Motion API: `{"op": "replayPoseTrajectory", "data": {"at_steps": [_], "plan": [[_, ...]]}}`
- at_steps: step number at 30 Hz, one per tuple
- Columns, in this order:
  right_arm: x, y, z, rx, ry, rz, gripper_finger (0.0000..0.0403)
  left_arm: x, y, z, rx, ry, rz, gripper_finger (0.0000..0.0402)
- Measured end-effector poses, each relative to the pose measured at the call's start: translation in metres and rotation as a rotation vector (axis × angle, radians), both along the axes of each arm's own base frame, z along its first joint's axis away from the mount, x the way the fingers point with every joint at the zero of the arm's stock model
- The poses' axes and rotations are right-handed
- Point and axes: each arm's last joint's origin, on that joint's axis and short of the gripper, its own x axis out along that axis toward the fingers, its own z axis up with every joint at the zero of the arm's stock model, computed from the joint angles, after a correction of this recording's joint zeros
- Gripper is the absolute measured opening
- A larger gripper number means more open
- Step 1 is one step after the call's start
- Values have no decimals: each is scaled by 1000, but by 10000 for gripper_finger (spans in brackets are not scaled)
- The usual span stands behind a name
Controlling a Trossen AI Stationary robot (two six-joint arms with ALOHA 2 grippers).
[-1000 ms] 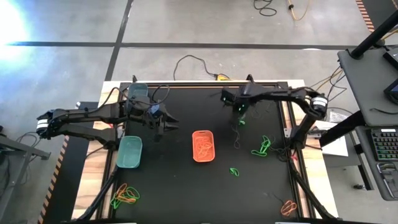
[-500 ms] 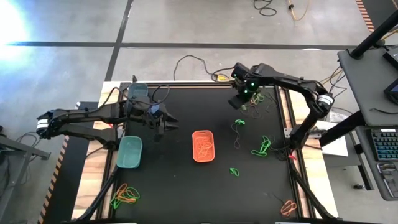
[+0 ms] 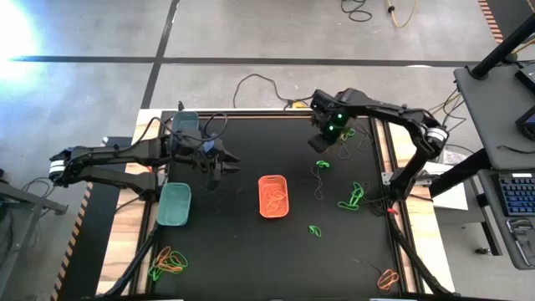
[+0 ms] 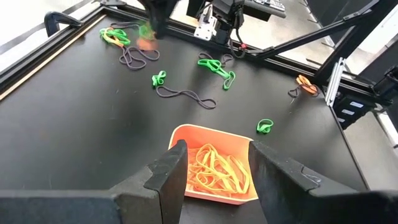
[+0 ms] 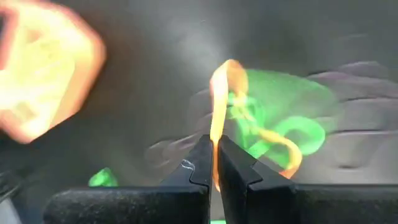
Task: Sort rubber bands into baskets
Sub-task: Put the orange rubber band into the orange bin
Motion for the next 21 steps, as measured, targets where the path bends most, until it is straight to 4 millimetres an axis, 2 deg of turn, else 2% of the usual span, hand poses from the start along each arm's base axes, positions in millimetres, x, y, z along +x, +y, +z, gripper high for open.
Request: {"op": "replayPoseTrajectory", "data": {"at_steps": [6, 10, 21], "plan": [[-5, -4, -4, -110, 127, -84, 9, 1, 0, 1, 5, -15, 0, 155], [-2, 2, -6, 25, 24, -22, 9, 1, 0, 1, 5, -16, 0, 155], [-4, 6, -16, 5, 86, -32, 9, 1, 0, 1, 21, -16, -7, 155]]}}
